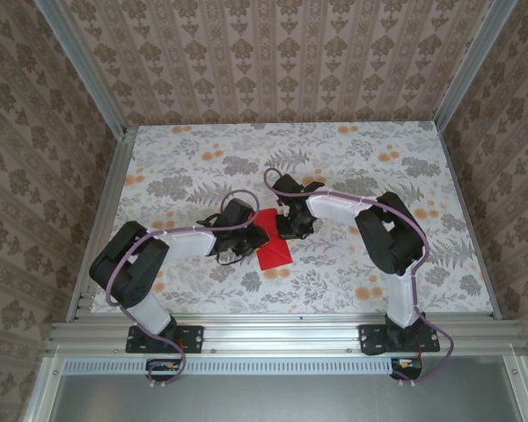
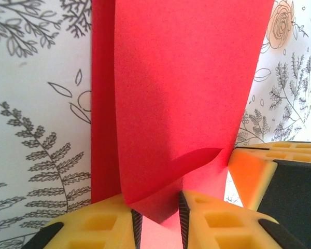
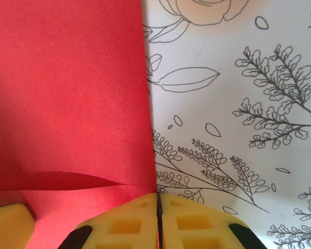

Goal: Fold a paper plane with a square sheet of paper (pick it up from the middle)
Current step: Turn over the paper at the center of the table.

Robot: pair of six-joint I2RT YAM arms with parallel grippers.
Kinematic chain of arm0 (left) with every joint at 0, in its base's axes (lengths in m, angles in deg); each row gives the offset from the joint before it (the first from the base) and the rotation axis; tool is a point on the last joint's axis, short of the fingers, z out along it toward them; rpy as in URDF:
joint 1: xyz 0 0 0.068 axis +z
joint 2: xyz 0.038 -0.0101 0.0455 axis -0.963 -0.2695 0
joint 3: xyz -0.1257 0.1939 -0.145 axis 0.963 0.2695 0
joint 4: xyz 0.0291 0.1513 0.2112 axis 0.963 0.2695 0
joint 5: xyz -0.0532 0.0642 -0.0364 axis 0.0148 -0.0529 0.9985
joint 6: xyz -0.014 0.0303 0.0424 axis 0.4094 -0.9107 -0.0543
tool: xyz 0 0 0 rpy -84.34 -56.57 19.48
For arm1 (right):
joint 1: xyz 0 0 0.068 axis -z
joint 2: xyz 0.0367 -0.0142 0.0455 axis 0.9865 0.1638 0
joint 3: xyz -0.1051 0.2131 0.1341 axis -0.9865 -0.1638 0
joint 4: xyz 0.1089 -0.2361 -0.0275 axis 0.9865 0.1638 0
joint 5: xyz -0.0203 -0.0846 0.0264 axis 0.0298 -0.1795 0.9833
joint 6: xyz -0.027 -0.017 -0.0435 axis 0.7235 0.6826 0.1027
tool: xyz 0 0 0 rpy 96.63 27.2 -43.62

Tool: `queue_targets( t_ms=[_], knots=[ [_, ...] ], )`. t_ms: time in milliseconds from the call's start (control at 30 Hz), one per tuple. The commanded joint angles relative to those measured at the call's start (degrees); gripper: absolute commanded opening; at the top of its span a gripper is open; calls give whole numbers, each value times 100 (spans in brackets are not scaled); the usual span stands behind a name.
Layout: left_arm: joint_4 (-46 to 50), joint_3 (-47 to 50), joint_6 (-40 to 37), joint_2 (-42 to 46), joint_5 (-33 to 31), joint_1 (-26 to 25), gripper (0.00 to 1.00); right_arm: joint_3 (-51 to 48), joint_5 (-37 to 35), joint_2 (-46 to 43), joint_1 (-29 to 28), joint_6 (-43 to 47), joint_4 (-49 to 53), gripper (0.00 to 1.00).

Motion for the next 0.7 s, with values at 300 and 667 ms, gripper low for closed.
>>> queue_targets(
  t_ms=[300, 667],
  knots=[
    [230, -257, -347, 170, -190, 39, 9, -313, 319, 327, -91, -93, -129, 15],
    [2176, -854, -1433, 1103, -1008, 92, 0, -981, -248, -2082, 544, -511, -893, 65]
  ],
)
